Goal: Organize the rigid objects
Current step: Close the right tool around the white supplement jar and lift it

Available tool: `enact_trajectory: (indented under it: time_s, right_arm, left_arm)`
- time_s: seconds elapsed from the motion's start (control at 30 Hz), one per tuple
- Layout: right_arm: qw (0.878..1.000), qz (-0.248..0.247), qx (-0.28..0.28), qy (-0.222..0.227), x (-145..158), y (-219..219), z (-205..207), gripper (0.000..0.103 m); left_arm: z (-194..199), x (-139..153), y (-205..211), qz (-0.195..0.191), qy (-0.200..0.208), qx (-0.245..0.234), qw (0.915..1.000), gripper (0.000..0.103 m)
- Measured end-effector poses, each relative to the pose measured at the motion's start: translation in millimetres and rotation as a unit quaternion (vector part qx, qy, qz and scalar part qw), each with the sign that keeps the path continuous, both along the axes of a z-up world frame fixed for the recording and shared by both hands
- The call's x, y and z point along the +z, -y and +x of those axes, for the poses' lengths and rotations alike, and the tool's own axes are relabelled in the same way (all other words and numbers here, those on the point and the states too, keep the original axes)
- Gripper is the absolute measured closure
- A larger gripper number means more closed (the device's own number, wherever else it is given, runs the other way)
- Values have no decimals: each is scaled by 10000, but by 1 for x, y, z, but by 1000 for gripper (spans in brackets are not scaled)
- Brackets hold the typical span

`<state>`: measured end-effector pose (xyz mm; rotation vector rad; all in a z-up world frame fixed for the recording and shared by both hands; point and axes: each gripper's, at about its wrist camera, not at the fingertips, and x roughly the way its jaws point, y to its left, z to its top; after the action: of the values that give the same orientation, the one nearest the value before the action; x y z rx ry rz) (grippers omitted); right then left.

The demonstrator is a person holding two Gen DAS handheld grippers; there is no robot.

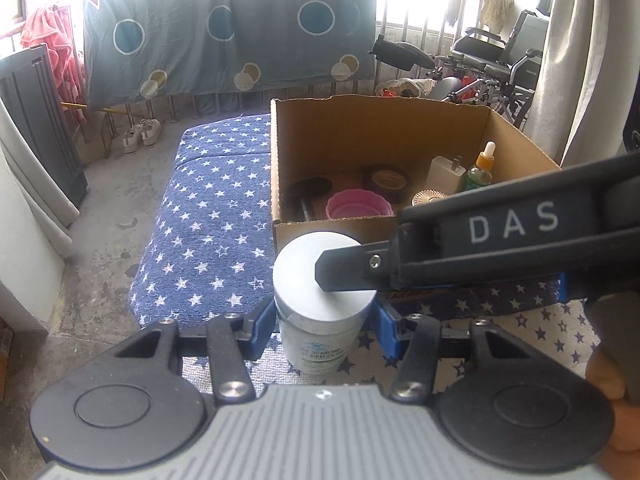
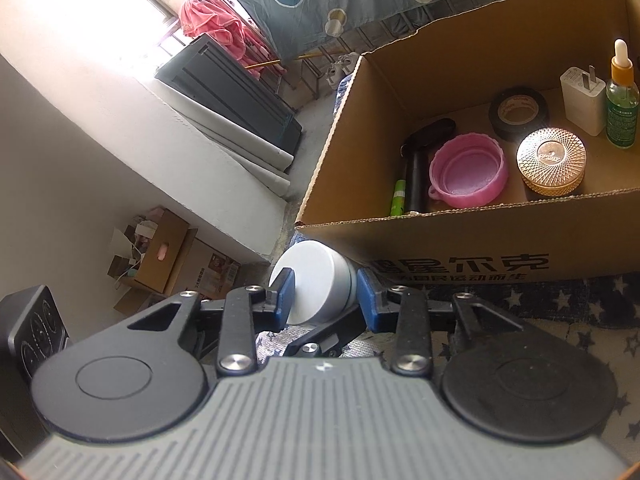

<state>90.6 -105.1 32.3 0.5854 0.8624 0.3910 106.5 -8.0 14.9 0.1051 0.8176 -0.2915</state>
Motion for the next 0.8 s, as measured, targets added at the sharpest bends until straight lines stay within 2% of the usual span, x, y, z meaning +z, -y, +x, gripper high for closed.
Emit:
enact_trajectory:
  time_s: [0.57,0.8]
  right_arm:
    - [9995,-53,102,288,26,-7,-28,68]
    - [9984,-60,137,545,46,-10,-43,68]
  left_arm:
    - [-25,19,-6,12,280,56,9996,50]
    - [-40,38,-7,16,562,56,9984,50]
